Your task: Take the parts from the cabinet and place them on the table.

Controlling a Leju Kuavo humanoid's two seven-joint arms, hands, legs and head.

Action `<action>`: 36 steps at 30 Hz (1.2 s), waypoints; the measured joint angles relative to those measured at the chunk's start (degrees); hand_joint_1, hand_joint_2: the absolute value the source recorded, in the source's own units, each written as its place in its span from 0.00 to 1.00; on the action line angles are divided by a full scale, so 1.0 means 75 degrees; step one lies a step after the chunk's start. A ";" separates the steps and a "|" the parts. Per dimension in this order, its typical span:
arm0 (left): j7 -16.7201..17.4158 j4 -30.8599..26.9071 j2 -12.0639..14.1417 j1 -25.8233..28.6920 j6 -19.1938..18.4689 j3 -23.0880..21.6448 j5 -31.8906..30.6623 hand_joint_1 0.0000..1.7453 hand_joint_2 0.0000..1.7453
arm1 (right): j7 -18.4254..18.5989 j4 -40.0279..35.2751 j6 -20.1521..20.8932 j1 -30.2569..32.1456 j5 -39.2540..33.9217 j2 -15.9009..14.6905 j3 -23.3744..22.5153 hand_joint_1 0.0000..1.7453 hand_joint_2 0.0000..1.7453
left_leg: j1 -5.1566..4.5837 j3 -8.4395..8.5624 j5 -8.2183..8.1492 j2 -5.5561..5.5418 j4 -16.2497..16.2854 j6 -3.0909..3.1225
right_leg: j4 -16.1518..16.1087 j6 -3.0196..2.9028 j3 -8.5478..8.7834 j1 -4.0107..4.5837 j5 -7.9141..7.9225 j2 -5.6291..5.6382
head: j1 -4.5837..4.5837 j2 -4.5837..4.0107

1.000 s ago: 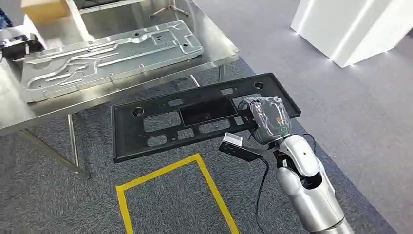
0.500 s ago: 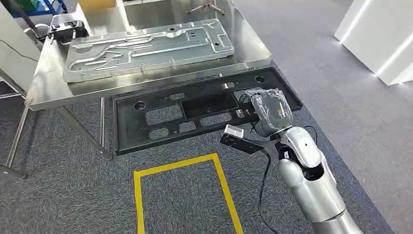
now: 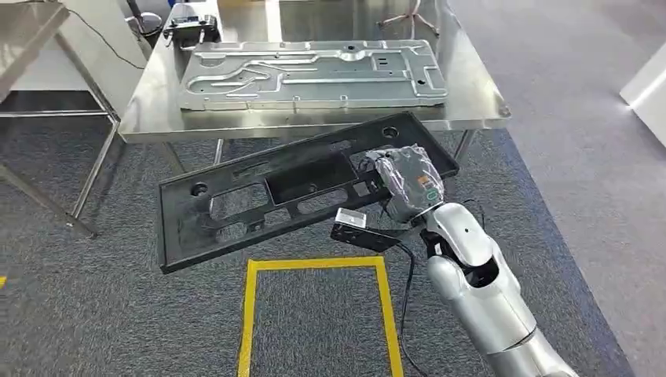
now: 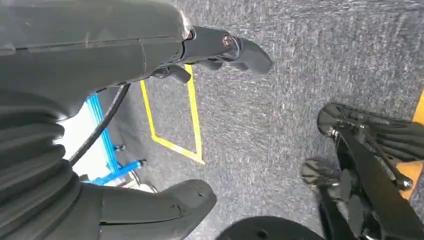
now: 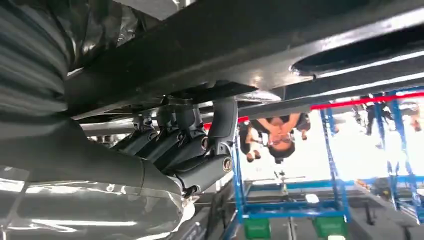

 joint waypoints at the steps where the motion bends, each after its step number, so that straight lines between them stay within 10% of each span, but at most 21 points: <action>1: -0.0043 0.0009 0.0020 0.0011 0.0003 0.0000 -0.0035 0.00 1.00 | 0.0000 0.0023 -0.0037 -0.0041 -0.0009 -0.0009 0.0000 1.00 1.00 | -0.0042 -0.0043 -0.0006 -0.0016 0.0042 -0.0055 | -0.0122 -0.0002 0.0042 0.0068 -0.0118 0.0058 | 0.0000 0.0000; 6: -0.0149 0.0035 0.0067 0.0052 -0.0070 0.0000 -0.0108 0.00 1.00 | 0.0015 0.0038 -0.0093 -0.0043 -0.0023 -0.0099 -0.0020 1.00 1.00 | -0.0049 -0.0052 -0.0017 0.0040 0.0025 0.0044 | -0.0196 -0.0166 0.0011 0.0070 -0.0037 0.0125 | -0.0006 0.0000; 14: -0.0166 0.0032 0.0064 0.0060 -0.0254 0.0003 -0.0151 0.00 1.00 | 0.0006 0.0038 -0.0122 -0.0044 -0.0029 -0.0247 -0.0201 1.00 1.00 | -0.0011 -0.0023 0.0018 0.0068 -0.0048 -0.0169 | -0.0179 -0.0225 -0.0005 0.0105 -0.0042 0.0164 | -0.0006 0.0000; 22: -0.0166 0.0026 0.0047 0.0058 -0.0303 0.0003 -0.0172 0.00 1.00 | 0.0009 0.0038 -0.0122 -0.0042 -0.0026 -0.0309 -0.0239 1.00 1.00 | -0.0021 -0.0033 0.0019 0.0069 -0.0040 -0.0183 | -0.0179 -0.0229 -0.0003 0.0115 -0.0038 0.0163 | -0.0006 0.0000; 36: -0.0218 -0.0423 -0.0210 0.0057 -0.0632 0.0108 -0.0312 0.00 1.00 | 0.0023 0.0038 -0.0090 -0.0034 -0.0105 -0.0545 -0.0580 1.00 1.00 | -0.0003 0.0089 0.0025 0.0125 -0.0128 0.0108 | -0.0086 0.0022 0.0078 0.0050 -0.0026 0.0109 | -0.0003 0.0000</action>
